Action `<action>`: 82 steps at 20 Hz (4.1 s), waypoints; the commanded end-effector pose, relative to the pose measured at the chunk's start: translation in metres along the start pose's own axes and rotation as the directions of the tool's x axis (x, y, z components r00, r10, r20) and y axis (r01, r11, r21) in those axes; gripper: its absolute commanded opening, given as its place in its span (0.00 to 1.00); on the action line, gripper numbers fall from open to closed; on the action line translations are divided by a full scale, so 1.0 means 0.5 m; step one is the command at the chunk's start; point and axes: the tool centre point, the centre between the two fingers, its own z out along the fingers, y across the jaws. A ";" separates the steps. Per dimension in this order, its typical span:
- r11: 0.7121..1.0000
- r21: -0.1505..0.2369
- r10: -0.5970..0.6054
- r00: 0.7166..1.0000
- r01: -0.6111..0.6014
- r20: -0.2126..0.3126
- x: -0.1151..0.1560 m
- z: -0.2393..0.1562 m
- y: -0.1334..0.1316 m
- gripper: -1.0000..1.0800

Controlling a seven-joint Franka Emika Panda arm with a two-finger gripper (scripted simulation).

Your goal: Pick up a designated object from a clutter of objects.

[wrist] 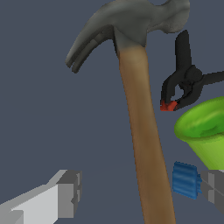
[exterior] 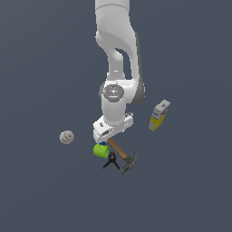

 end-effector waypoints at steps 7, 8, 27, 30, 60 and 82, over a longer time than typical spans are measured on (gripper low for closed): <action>1.000 0.001 -0.014 1.000 0.014 0.000 -0.002 0.016 -0.002 0.96; 1.000 0.001 -0.015 1.000 0.015 0.000 -0.002 0.020 -0.003 0.96; 1.000 0.000 -0.019 1.000 0.019 -0.001 -0.002 0.113 -0.003 0.00; 1.000 0.000 -0.019 1.000 0.019 -0.001 -0.002 0.113 -0.003 0.00; 1.000 -0.013 -0.010 1.000 0.010 -0.011 0.093 -0.246 -0.120 0.00; 1.000 -0.001 -0.018 1.000 0.018 -0.002 0.214 -0.641 -0.280 0.00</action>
